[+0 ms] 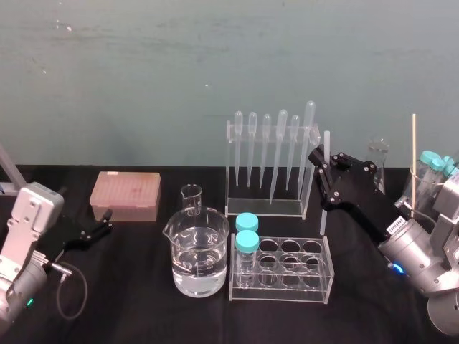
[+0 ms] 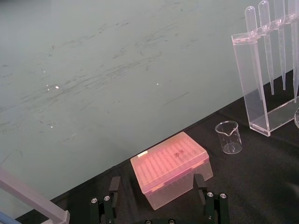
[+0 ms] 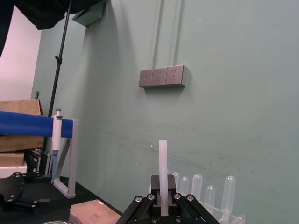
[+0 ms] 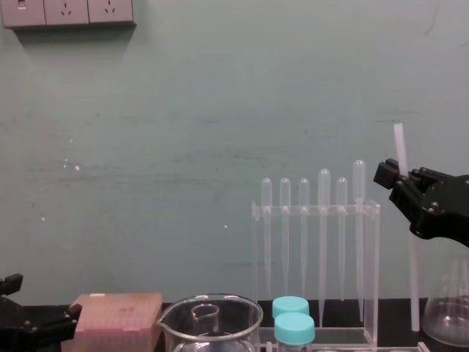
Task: Pick up the stirring rod with one hand, then place it down.
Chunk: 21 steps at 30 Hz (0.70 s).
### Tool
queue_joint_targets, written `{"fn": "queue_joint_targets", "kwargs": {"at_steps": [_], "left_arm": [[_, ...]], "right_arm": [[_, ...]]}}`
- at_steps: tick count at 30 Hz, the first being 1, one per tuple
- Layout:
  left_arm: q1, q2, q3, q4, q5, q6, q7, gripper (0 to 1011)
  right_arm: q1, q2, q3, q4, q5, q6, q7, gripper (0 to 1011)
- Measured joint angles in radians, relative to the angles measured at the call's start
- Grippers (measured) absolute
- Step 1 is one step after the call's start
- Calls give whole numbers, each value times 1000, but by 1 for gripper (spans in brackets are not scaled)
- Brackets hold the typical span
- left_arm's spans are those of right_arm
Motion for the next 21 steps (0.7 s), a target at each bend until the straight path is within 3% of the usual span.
{"fn": "queue_joint_targets", "kwargs": {"at_steps": [21], "left_arm": [[0, 0, 0, 0, 0, 0, 0, 1000]], "right_arm": [[0, 0, 0, 0, 0, -1, 0, 66]]}}
